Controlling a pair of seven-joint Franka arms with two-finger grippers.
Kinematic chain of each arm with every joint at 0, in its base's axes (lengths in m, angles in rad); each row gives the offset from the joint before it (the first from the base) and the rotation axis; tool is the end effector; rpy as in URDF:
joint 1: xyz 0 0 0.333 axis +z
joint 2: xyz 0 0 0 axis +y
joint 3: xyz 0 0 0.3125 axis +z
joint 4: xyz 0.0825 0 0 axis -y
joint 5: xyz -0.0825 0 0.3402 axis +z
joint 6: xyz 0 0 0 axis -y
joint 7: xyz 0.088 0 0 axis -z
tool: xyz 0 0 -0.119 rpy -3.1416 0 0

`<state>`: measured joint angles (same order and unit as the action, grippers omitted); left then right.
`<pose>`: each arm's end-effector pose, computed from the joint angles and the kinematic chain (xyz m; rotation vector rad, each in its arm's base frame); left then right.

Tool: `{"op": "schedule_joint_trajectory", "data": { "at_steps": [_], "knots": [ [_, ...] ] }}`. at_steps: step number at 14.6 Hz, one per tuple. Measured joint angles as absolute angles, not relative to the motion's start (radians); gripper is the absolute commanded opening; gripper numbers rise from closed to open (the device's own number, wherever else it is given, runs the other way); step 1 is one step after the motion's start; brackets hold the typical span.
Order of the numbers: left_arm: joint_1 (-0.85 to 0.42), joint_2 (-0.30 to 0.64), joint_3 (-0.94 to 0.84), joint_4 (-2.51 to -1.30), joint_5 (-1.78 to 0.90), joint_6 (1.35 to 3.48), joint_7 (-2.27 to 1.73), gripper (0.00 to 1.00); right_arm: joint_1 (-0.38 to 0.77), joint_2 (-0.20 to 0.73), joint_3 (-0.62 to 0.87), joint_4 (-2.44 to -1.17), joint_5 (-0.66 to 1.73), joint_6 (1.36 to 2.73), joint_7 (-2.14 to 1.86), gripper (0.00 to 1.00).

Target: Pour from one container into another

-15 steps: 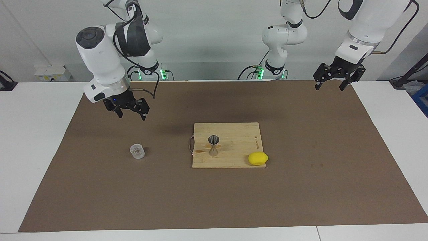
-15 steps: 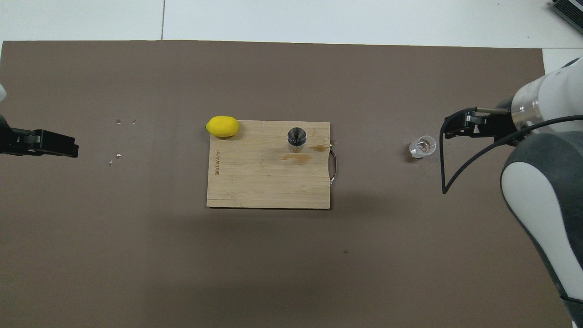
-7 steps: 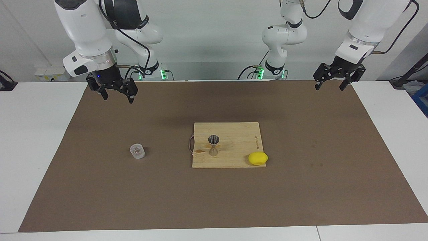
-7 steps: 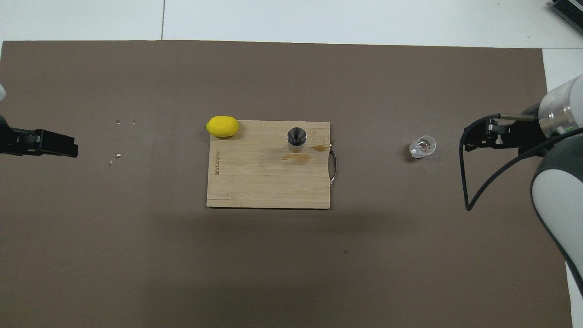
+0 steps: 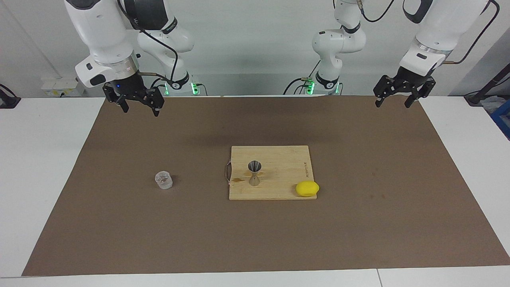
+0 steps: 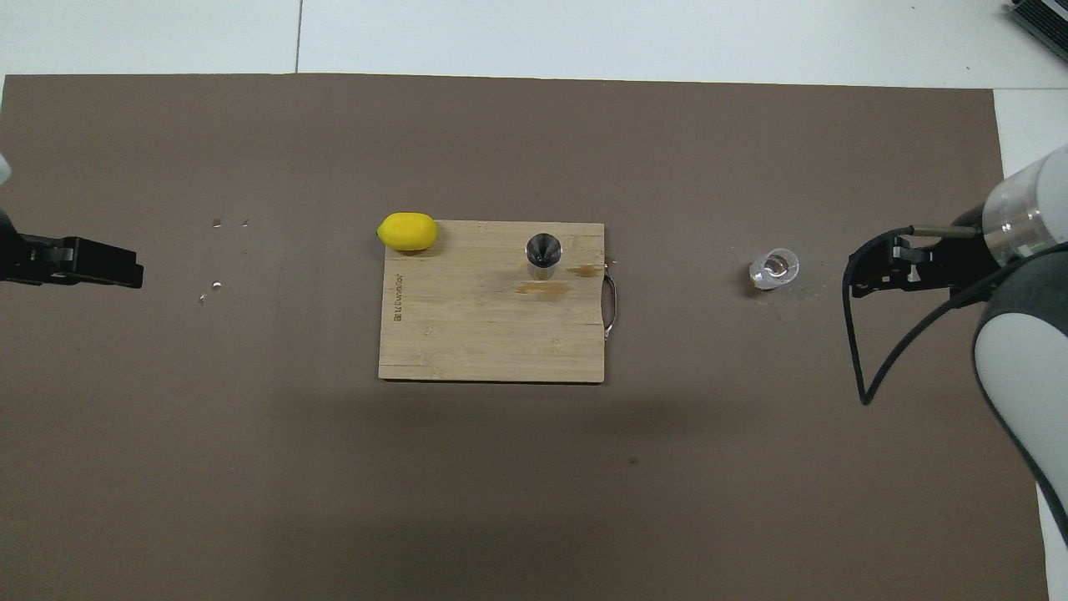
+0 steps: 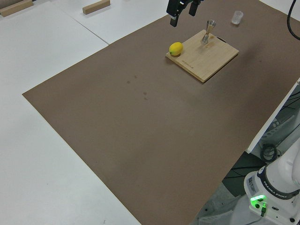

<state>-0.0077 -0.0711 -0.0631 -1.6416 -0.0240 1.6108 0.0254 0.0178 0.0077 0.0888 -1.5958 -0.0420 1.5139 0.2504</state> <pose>0.4915 -0.0388 0.6178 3.1170 -0.1492 0.0620 0.5023 0.0483 0.5899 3.0745 -0.2222 -0.1246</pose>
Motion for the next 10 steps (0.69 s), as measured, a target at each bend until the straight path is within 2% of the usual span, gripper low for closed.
{"op": "schedule_joint_trajectory", "data": {
  "at_steps": [10],
  "knots": [
    [-0.008,-0.071,-0.063,-1.642,-0.024,1.611,0.025,1.00,0.002,-0.003,0.086,-1.613,-0.018,1.539,0.249,1.00]
  ]
}}
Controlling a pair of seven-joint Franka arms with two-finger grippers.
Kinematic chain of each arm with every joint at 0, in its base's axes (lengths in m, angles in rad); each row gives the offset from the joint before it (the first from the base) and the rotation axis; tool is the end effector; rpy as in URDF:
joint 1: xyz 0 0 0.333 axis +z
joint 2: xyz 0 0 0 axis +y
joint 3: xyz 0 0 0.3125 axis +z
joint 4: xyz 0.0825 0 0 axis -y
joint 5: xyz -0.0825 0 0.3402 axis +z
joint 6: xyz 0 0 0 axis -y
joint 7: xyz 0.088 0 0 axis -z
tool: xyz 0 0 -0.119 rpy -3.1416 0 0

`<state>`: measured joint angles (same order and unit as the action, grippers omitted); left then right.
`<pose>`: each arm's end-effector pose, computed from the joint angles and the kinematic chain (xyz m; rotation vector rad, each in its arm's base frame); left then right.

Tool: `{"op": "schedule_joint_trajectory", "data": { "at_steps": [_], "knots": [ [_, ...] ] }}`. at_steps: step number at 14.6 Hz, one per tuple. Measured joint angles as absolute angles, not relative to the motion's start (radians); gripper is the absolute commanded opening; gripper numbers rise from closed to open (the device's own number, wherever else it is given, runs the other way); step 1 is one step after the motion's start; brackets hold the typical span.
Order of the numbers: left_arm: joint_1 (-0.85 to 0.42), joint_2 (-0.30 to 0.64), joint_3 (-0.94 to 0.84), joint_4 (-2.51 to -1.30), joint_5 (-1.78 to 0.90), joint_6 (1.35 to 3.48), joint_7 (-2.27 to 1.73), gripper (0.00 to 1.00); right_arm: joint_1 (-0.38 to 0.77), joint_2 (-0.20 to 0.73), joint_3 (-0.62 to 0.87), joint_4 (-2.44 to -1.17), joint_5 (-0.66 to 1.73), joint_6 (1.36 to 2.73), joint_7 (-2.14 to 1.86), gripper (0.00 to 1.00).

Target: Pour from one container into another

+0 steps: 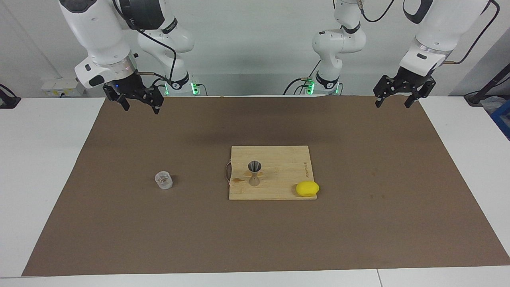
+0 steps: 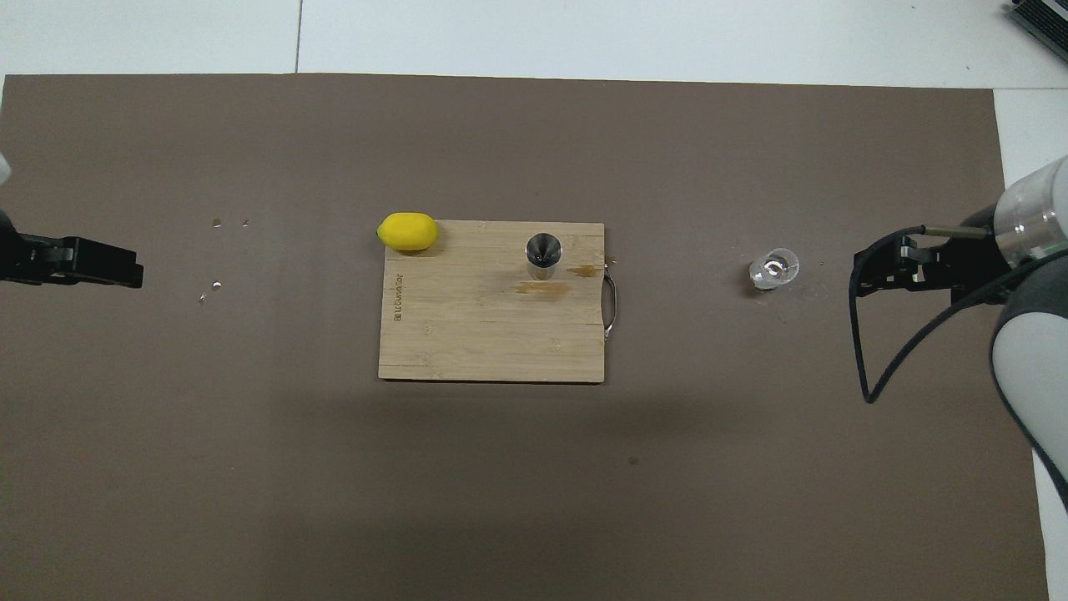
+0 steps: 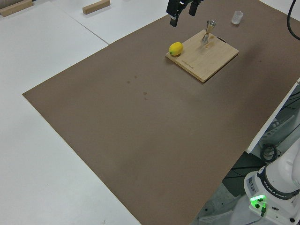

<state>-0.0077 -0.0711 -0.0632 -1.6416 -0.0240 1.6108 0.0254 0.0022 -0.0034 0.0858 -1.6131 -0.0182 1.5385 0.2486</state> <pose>0.4915 -0.0389 0.6178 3.1170 -0.1493 0.0620 0.5021 0.0422 0.5900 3.0997 -0.2494 -0.1044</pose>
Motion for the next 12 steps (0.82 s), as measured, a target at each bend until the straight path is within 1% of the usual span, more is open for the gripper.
{"op": "schedule_joint_trajectory", "data": {
  "at_steps": [12],
  "knots": [
    [-0.008,-0.071,-0.063,-1.642,-0.024,1.611,0.025,1.00,0.001,-0.004,0.086,-1.627,-0.009,1.574,0.214,0.99]
  ]
}}
